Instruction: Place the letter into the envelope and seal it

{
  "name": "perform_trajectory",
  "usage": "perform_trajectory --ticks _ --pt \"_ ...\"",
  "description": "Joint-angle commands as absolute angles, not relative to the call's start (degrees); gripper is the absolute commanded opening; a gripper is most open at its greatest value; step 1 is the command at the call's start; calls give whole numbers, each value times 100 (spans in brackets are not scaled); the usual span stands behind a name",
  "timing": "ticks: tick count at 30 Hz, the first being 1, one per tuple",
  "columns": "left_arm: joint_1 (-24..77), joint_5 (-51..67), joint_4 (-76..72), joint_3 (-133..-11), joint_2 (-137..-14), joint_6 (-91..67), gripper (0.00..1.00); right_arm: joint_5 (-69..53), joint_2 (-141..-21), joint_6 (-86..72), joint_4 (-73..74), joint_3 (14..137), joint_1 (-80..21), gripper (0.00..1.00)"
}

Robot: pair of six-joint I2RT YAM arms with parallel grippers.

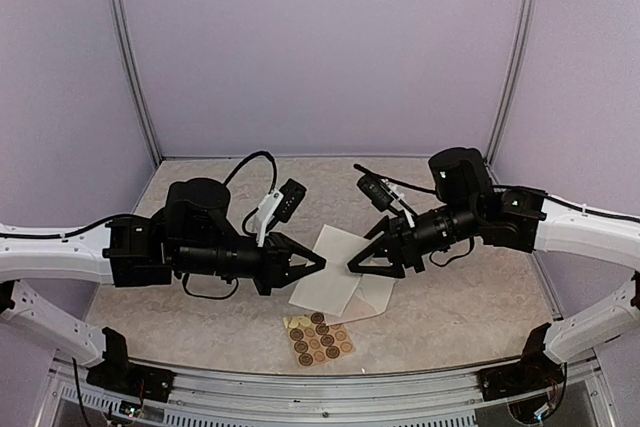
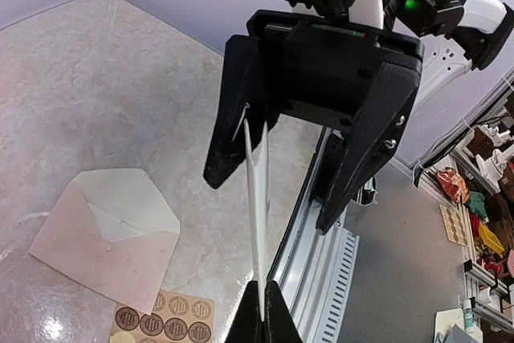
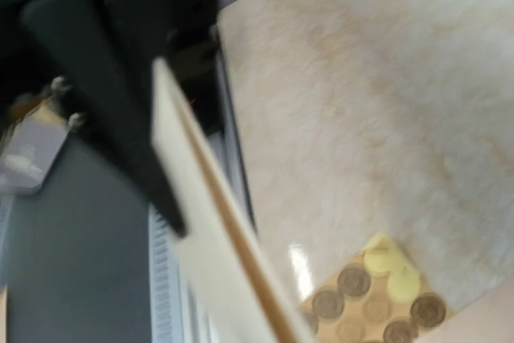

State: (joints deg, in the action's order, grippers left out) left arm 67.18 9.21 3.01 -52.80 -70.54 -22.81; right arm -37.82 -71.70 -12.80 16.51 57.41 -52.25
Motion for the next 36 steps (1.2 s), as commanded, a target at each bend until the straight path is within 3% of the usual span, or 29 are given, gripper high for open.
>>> perform_trajectory --ticks 1,4,9,20,24,32,35,36 --pt "6760 691 -739 -4896 -6771 -2563 0 -3060 -6666 -2189 466 5225 -5093 73" --pt "6771 269 -1575 -4613 -6584 -2804 0 -2249 -6176 -3178 -895 4369 -5026 88" --pt "6802 -247 -2702 -4364 -6564 -3104 0 -2691 -5951 -4276 -3546 3265 -5010 93" --pt "6861 -35 -3552 -4108 -6800 -3406 0 -3477 -6631 -4191 -3924 3792 -5114 92" --pt "6867 -35 -3623 -4070 -6803 -3436 0 -3731 -6964 -4361 -4263 3956 -5132 75" --pt "6871 -281 -3359 -4056 -6874 -3432 0 -3520 -6871 -4463 -4815 3773 -5203 1" --pt "6873 -411 -3086 -4070 -7011 -3493 10 -3140 -6691 -4323 -4423 3754 -5199 0" --pt "6876 -483 -3015 -4057 -7077 -3549 24 -2958 -6624 -4227 -4082 3805 -5184 0"
